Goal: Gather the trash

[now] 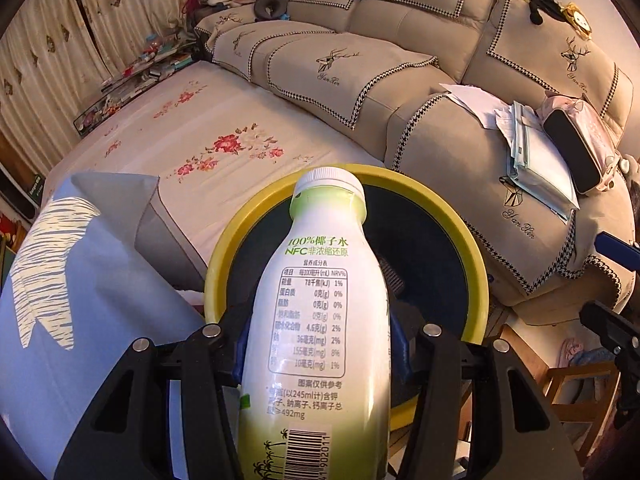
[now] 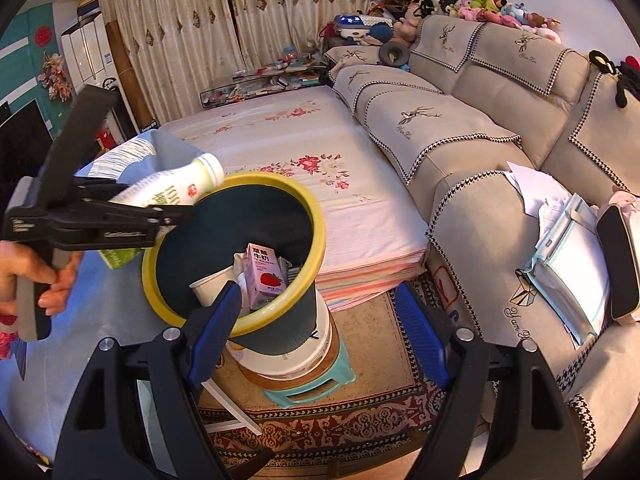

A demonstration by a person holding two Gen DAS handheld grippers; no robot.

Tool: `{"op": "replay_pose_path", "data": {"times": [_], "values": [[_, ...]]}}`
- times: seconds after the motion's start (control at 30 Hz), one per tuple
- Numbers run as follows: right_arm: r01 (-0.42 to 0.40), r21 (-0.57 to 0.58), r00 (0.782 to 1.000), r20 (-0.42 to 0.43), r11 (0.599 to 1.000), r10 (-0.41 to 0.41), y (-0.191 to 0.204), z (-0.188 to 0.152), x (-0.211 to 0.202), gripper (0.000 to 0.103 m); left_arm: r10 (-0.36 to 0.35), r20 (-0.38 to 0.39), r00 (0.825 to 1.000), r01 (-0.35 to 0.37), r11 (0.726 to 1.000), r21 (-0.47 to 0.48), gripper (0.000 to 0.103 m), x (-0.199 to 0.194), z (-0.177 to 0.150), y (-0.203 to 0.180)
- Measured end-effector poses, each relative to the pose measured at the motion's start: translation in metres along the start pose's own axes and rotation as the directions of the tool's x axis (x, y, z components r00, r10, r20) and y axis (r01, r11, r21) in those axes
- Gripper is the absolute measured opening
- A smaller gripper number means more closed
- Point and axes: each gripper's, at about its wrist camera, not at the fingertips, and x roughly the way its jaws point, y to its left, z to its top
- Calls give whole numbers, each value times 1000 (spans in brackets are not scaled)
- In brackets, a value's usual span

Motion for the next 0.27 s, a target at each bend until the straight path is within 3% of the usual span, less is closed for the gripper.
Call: {"op": "replay_pose_path", "data": {"times": [0.07,0.13,0.27], "values": [[-1,2,1000,-5,1000,1,1,-1,1,75,-9,-18,1000,8,1000,-26,55,13,4,2],[-5,2,1000,-9,1000,6,4,-2,0,75,0,3,1000,0,999,-45,73,15,4,8],[-15,-22,1000,-3,1000,15,16,-2,-8,75,5,94,996,7,992,-124,77,-28,-3,29]]}}
